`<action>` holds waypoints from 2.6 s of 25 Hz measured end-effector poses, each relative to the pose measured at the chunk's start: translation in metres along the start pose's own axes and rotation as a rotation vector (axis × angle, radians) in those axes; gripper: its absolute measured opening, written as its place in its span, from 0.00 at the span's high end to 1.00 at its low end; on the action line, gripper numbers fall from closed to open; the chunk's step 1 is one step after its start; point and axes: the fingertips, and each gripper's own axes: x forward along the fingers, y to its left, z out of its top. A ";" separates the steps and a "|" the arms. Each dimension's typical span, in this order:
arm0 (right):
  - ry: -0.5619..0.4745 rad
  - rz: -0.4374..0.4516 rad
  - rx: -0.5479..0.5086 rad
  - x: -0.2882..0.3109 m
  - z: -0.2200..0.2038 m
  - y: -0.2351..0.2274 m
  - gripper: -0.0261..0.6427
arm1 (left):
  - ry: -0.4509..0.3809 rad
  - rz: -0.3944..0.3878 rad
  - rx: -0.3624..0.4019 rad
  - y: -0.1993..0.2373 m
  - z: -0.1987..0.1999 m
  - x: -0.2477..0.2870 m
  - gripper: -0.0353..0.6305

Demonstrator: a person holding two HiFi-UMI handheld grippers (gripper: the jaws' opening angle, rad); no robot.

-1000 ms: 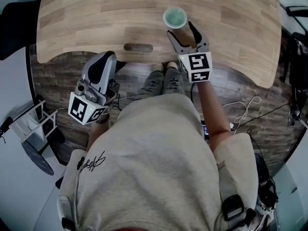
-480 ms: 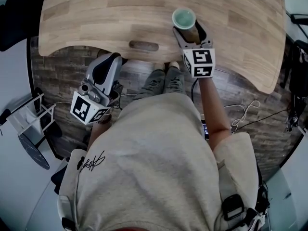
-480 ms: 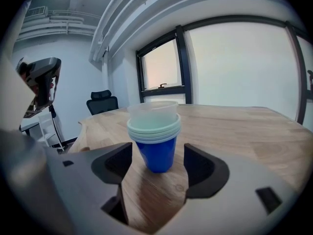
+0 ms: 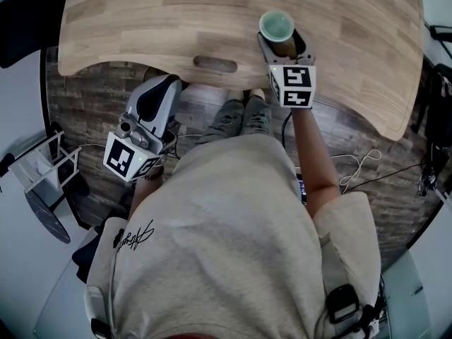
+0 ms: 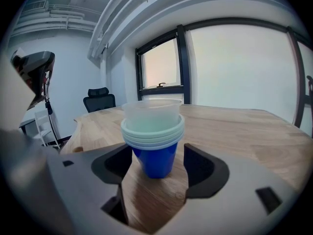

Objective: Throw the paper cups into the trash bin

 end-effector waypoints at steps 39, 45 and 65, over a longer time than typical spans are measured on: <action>-0.044 0.049 -0.089 -0.002 0.024 0.003 0.53 | -0.066 0.078 0.016 0.004 0.021 0.002 0.94; -0.057 0.062 -0.106 -0.009 0.035 0.009 0.53 | -0.079 0.082 0.022 0.006 0.024 0.003 0.94; -0.168 0.141 -0.174 -0.042 0.105 0.045 0.53 | -0.108 0.059 0.038 0.006 0.034 0.008 0.94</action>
